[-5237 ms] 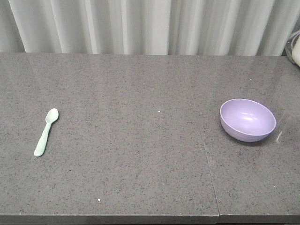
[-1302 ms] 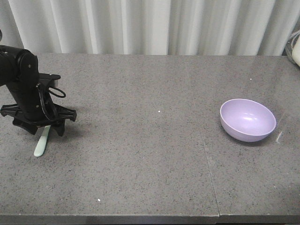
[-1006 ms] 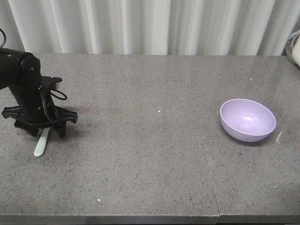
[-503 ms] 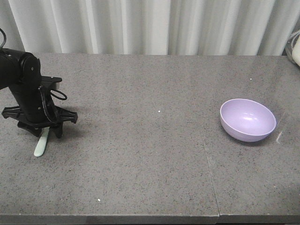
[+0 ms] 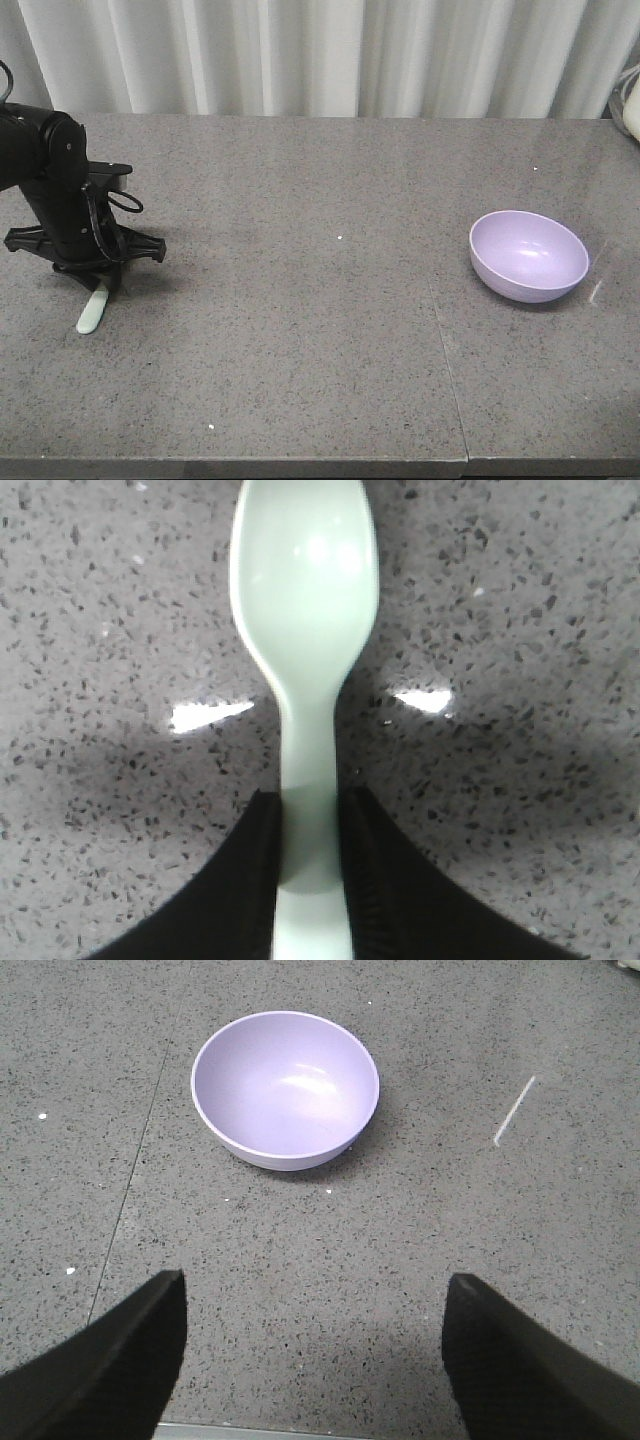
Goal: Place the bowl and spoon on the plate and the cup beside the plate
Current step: 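Close the left gripper on the white spoon handle, then lift the white spoon with the left gripper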
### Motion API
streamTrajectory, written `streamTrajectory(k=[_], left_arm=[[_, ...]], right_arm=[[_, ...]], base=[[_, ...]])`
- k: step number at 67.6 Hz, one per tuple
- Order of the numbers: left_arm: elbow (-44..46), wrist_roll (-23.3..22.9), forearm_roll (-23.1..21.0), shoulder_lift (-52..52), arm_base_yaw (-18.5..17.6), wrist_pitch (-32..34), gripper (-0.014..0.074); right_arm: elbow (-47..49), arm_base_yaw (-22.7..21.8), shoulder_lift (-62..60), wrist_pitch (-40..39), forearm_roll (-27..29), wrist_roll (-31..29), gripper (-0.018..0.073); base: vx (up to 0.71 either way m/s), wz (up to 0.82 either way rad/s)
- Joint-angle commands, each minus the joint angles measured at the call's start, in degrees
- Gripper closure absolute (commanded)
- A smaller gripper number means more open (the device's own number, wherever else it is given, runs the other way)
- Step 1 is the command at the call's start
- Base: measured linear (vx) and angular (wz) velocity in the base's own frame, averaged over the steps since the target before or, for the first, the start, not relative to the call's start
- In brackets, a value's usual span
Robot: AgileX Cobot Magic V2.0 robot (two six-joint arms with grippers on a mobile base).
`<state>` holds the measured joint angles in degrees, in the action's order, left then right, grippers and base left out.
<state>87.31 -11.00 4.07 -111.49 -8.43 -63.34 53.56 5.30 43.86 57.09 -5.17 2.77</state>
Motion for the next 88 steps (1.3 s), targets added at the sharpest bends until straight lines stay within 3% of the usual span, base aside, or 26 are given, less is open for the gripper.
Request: streamTrajectory(k=[1,9,21,66,88], left_arm=[[1.58,-0.5,0.0,2.68,-0.32,1.79,0.0559],[1.58,-0.35,0.0,3.04,-0.32,2.08,0.0605],[1.58,-0.35,-0.06,6.4,-0.32,2.01,0.0604],[1.27,0.2,-0.39,33.21,-0.32,-2.94,0.0604],[1.27,1.52,-0.39,41.11,-0.32,-5.56,0.0604]], right_arm=[[1.87,-0.41,0.16,-3.33,-0.4,-0.21,0.0032],[1.87,-0.41,0.16,-3.33,-0.4,-0.21,0.0032],[1.87,-0.41,0.16,-3.33,-0.4,-0.21,0.0032],[1.87,-0.41,0.16,-3.37,-0.4,-0.21,0.0032],[1.87,-0.41,0.16,-3.37,1.72,-0.1,0.0032]], base=[[0.0,0.0],[0.0,0.0],[0.0,0.0],[0.0,0.0],[0.0,0.0]])
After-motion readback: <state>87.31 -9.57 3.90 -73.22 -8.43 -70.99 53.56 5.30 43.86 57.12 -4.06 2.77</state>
